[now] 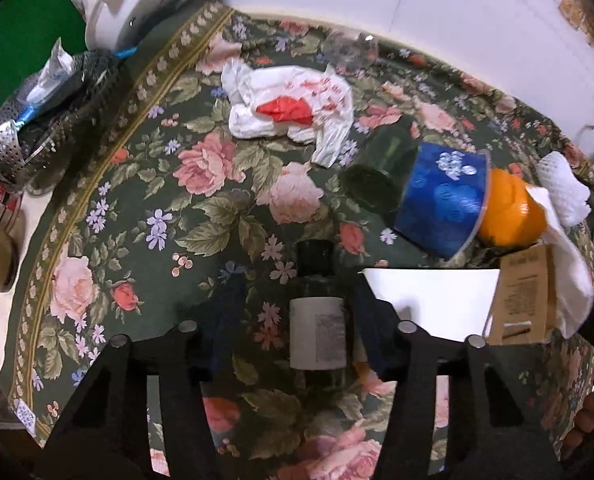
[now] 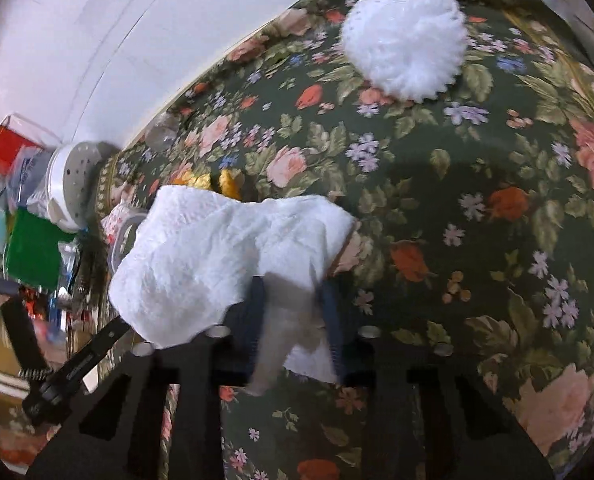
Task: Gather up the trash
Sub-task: 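Grasp the small dark glass bottle with left tool while right tool grasps white tissue, then carry the bottle and tissue down over the white bucket with both tools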
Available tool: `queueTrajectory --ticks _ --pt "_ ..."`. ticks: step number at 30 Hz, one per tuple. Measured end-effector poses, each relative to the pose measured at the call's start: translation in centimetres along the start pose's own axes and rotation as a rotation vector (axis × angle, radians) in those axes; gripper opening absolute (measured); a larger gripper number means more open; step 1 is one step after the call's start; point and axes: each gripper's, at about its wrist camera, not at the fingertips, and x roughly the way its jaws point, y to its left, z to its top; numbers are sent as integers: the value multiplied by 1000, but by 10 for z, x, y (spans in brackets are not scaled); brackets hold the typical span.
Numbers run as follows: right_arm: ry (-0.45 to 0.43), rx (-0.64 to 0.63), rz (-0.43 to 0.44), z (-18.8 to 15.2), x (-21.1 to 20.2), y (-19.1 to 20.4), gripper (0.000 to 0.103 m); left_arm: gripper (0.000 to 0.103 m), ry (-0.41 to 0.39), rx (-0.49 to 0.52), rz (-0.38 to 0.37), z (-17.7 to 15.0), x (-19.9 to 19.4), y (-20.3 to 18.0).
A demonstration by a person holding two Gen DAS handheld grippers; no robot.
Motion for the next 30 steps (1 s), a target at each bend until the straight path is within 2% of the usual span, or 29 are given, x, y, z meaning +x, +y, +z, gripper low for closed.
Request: queueTrajectory --ticks 4,6,7,15,21,30 --pt "-30 -53 -52 0 -5 6 8 42 5 -2 19 0 6 0" --pt "-49 -76 -76 0 -10 8 7 29 7 10 27 0 7 -2" --pt "-61 -83 -90 -1 -13 8 6 28 12 8 18 0 6 -2" --pt "-112 -121 -127 -3 -38 15 5 27 -10 -3 -9 -3 -14 3" --pt "-158 -166 -147 -10 -60 30 5 27 -61 3 -47 -6 -51 6" --pt "-239 -238 -148 -34 -113 63 5 27 -141 71 -172 -28 -116 -5"
